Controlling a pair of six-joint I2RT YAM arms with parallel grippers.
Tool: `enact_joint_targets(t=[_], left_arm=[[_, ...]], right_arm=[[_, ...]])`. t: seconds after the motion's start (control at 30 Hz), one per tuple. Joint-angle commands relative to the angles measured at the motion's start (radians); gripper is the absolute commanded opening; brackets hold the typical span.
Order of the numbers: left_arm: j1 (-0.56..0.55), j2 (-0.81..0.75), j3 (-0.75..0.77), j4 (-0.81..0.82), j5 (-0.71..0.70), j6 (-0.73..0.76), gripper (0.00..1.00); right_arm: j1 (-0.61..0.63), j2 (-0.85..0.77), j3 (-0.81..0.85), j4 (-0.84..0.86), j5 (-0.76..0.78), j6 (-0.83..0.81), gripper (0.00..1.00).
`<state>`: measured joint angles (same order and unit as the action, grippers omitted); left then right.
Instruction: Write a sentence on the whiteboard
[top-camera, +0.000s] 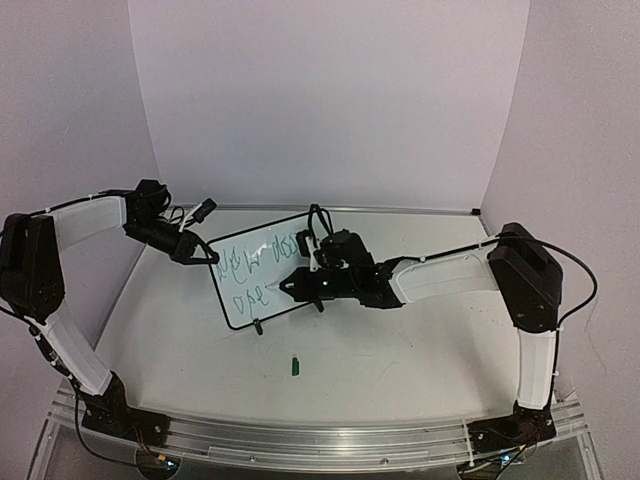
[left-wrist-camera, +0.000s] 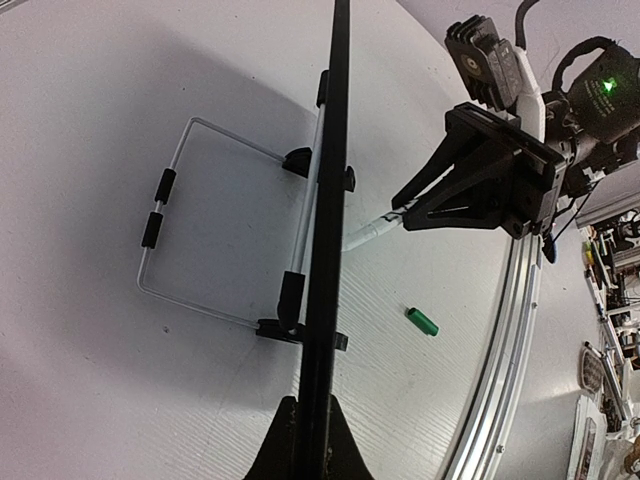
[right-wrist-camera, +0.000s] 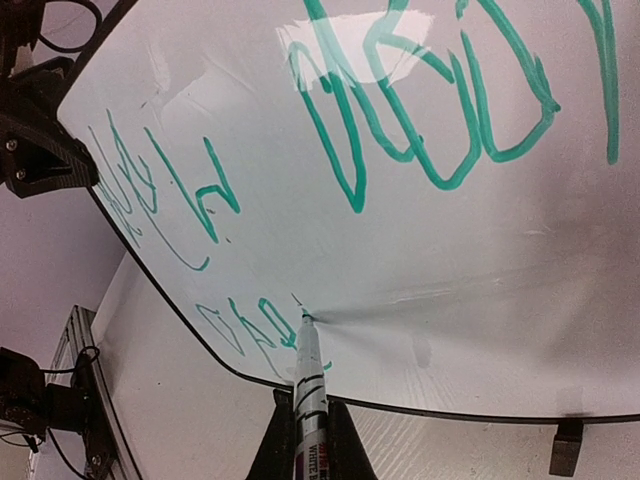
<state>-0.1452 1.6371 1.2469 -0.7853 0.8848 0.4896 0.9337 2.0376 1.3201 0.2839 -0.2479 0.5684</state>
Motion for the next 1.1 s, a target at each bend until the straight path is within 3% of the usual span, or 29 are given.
enact_joint_targets(t=[0.0,0.53,1.07], left_arm=[[0.007,-0.01,0.025,0.014,-0.12,-0.005,0.0],[0.008,-0.012,0.025,0.014,-0.119,-0.006,0.0],[0.007,-0.01,0.025,0.013,-0.122,-0.005,0.0]], right_arm=[[-0.006,0.013,-0.015,0.003,0.007,0.013,0.0],[-0.006,0.004,-0.013,0.015,-0.008,0.02,0.0],[-0.007,-0.025,-0.013,0.069,0.095,0.034,0.0]])
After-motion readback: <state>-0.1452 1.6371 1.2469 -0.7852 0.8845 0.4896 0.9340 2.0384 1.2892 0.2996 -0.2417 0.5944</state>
